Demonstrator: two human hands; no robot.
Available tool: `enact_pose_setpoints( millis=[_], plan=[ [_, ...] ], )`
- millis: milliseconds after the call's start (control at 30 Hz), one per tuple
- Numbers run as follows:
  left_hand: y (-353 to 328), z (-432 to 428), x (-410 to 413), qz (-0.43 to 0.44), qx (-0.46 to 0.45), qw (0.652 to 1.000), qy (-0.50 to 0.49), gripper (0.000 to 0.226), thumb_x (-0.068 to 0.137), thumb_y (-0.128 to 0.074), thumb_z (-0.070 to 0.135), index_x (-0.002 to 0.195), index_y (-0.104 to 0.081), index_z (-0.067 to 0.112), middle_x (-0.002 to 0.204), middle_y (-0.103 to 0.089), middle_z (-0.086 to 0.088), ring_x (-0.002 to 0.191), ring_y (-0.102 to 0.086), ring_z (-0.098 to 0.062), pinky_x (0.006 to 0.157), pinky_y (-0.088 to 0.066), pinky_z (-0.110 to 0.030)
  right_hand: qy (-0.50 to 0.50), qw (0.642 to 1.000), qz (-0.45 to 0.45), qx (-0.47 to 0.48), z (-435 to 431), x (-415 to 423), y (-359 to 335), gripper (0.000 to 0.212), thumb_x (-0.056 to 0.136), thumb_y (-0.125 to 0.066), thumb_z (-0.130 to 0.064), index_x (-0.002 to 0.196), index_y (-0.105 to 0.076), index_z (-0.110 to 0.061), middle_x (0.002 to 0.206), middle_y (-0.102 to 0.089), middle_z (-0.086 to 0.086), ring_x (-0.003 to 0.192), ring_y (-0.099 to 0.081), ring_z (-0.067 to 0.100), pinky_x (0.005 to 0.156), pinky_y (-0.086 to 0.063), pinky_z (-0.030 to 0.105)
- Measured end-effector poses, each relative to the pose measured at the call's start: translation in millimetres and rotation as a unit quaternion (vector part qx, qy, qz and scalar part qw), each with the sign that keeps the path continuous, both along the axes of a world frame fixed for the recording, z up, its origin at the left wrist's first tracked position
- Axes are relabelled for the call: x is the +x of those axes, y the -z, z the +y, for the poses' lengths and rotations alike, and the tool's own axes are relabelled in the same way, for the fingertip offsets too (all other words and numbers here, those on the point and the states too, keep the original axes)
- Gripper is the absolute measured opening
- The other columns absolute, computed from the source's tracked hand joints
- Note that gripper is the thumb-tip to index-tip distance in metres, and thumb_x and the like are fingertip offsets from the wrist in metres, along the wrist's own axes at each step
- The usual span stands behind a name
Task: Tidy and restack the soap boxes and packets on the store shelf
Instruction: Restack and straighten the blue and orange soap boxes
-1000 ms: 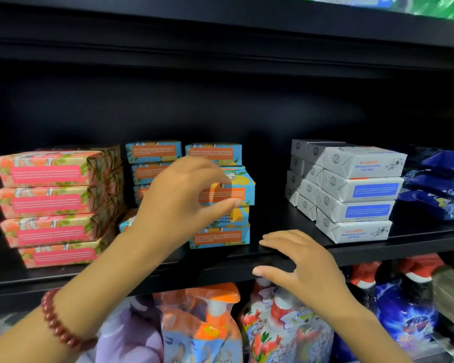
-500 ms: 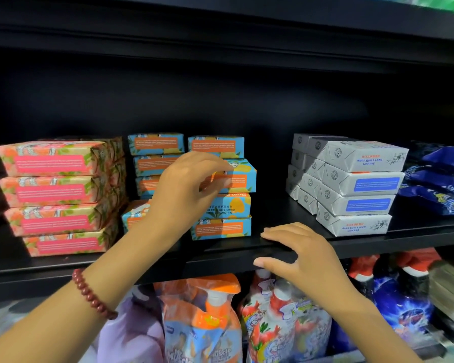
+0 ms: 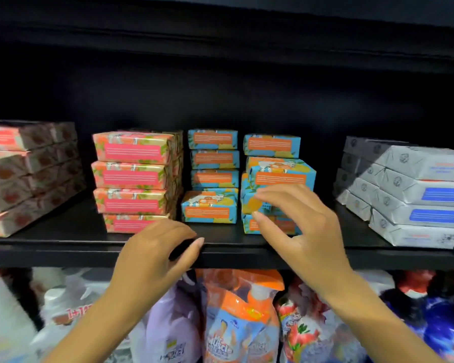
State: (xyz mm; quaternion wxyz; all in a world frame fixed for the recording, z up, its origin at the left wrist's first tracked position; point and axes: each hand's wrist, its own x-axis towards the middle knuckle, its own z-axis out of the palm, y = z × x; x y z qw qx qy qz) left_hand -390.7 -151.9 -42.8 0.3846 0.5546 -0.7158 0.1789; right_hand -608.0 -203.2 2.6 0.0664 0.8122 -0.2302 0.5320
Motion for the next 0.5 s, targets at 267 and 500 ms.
enact_pose_setpoints(
  millis=[267,500],
  plan=[
    [5.7,6.0,10.3,0.008,0.006,0.999,0.037,0.034,0.088,-0.051,0.037,0.088,-0.075,0.012,0.089,-0.072,0.005,0.082,-0.067,-0.014,0.071,-0.047,-0.023,0.152,0.922,0.353,0.047,-22.8,92.4,-19.8,0.027,0.096,-0.047,-0.03,0.111,-0.056,-0.009,0.114,-0.058,0.007,0.108,-0.052,0.027,0.076,-0.043,0.032],
    [12.9,11.9,23.5,0.011,-0.025,0.999,0.038,0.034,0.085,-0.056,0.038,0.086,-0.076,0.011,0.09,-0.073,0.004,0.086,-0.067,-0.013,0.075,-0.051,-0.027,0.214,0.904,0.368,0.029,-25.1,106.5,-5.0,0.018,0.09,-0.055,-0.015,0.106,-0.055,-0.008,0.109,-0.059,0.009,0.106,-0.049,0.027,0.073,-0.04,0.033]
  ],
)
